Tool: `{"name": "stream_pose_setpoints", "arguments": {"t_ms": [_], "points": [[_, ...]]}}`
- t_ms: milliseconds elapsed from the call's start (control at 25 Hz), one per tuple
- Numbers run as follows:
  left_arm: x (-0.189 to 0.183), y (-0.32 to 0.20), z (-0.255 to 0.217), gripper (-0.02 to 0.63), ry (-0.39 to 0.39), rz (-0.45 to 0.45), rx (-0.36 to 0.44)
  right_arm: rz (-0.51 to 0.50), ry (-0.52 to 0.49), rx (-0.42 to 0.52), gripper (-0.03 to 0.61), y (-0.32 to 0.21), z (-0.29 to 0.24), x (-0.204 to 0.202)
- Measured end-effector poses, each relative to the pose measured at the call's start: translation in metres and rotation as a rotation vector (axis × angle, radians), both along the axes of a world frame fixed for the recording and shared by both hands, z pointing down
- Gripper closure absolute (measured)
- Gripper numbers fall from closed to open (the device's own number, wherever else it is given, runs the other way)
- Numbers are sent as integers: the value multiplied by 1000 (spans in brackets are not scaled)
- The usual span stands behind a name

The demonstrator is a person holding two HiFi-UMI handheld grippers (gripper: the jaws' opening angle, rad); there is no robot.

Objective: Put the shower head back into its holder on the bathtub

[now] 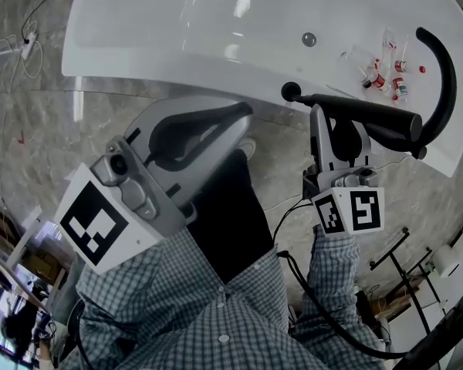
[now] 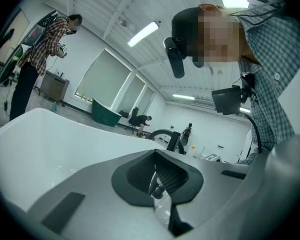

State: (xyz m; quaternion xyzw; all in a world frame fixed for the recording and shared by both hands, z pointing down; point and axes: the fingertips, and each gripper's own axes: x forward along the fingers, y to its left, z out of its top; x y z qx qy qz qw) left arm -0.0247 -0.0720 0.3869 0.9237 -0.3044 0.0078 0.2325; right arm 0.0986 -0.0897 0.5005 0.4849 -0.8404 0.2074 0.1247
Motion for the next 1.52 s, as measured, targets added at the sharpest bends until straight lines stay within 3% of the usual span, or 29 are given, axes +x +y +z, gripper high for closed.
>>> {"name": "stream_pose_setpoints", "arguments": {"t_ms": [1520], "points": [[-14,-3,42,606,-23,-57,-45,-106,199,3,457,1,117,-15]]}}
